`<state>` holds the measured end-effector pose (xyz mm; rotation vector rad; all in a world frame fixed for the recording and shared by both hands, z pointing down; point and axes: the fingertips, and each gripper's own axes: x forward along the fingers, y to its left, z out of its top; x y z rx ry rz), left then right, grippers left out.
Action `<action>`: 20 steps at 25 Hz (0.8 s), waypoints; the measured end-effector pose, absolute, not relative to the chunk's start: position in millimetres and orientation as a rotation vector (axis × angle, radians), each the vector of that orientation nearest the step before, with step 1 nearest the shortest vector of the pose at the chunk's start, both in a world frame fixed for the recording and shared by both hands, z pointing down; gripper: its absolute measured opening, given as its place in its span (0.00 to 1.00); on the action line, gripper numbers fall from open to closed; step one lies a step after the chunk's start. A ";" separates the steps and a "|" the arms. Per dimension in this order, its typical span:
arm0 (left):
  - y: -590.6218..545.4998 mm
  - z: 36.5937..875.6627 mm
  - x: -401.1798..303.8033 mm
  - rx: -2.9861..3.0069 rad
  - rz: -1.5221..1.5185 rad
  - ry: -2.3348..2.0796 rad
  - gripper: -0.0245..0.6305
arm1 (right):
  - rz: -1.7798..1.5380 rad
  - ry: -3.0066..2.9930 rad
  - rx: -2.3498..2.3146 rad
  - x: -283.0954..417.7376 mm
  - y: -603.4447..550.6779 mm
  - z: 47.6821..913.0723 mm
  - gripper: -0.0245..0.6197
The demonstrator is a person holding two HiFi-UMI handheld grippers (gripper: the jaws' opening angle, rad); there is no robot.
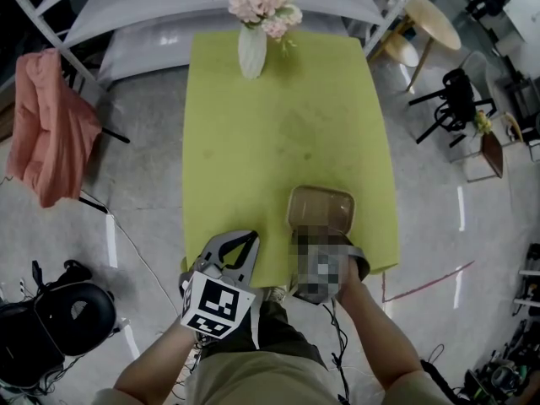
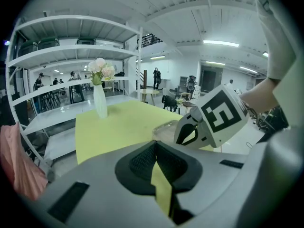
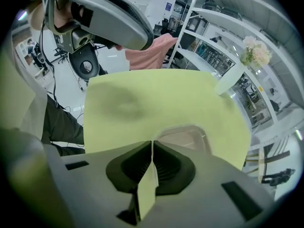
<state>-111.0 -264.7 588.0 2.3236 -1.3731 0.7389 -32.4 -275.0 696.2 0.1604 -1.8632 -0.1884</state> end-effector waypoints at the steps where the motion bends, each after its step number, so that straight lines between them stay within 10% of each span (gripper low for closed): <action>1: -264.1 587.6 -110.7 2.323 0.739 -1.375 0.05 | -0.182 -1.872 0.169 -31.9 -275.3 693.7 0.07; 20: -263.6 473.9 -106.2 2.475 0.663 -1.556 0.05 | -0.131 -2.214 0.574 -17.8 -301.1 513.6 0.06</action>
